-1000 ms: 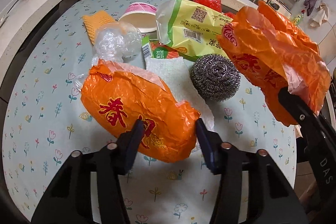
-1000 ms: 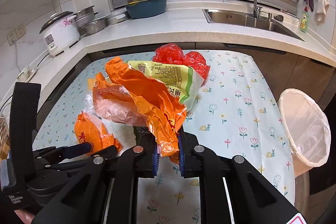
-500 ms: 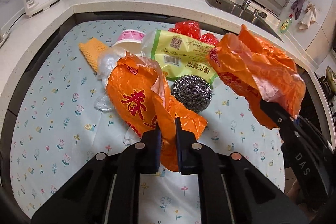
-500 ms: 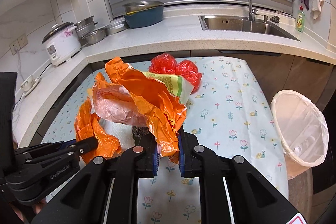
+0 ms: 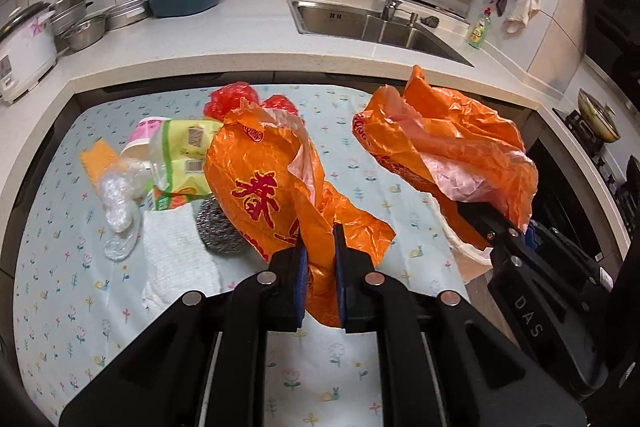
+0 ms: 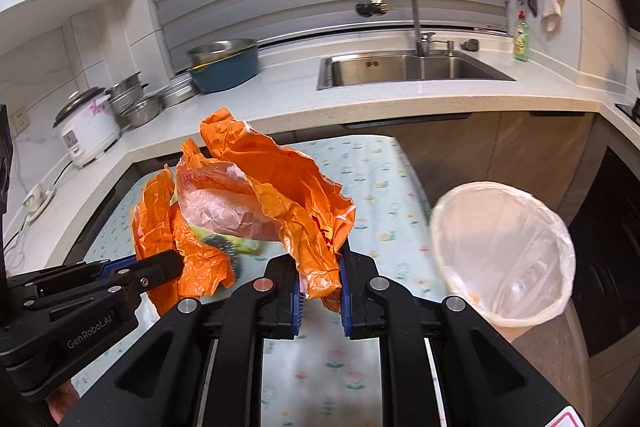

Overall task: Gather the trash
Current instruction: 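Carry both orange bags over the trash bin with both tools, then open both tools to drop the orange bags into the bin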

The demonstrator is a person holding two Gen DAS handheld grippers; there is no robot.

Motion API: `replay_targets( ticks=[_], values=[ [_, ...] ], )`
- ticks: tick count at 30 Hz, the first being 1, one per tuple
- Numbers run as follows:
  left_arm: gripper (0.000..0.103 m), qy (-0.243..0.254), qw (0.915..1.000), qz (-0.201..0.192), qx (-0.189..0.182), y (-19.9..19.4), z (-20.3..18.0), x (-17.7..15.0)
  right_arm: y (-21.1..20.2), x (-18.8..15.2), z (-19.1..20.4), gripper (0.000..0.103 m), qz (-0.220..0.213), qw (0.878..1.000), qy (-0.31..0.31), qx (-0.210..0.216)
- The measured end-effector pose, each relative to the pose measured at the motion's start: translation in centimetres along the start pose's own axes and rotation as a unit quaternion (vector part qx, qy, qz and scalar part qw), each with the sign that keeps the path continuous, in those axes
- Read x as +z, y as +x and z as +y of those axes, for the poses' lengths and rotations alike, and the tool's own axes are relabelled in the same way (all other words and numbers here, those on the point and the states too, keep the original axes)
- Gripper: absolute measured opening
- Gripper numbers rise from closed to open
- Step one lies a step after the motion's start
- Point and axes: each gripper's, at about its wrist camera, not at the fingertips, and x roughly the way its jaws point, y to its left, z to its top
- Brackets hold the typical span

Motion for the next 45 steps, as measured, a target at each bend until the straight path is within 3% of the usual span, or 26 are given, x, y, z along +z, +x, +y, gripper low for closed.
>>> replay_targets(
  ticks=[11,23,32,35,37,45],
  values=[
    [0.011,0.074,0.9959,0.009,-0.052,3.3,-9.5,1.1,-0.5,0.8,-8.8,0.013,-0.009,0.997,0.040,-0.063],
    [0.011,0.136,0.9838,0.013,-0.117,7.7,-16.8,3.0,1.1,0.8,-16.8,0.013,0.003,0.988,0.082,-0.132],
    [0.015,0.134,0.9761,0.050,-0.164,11.6,-18.9,4.1,3.1,0.5,-19.9,0.013,0.023,0.983,0.099,-0.152],
    [0.020,0.133,0.9769,0.048,-0.161,12.2,-19.2,4.2,3.5,0.7,-20.3,0.019,0.025,0.982,0.100,-0.156],
    [0.032,0.130,0.9786,0.044,-0.153,12.2,-19.2,4.2,3.6,0.9,-20.4,0.022,0.021,0.982,0.100,-0.158],
    [0.038,0.115,0.9834,0.038,-0.136,12.1,-17.9,4.4,3.5,1.1,-20.2,0.028,0.014,0.983,0.097,-0.157]
  ],
)
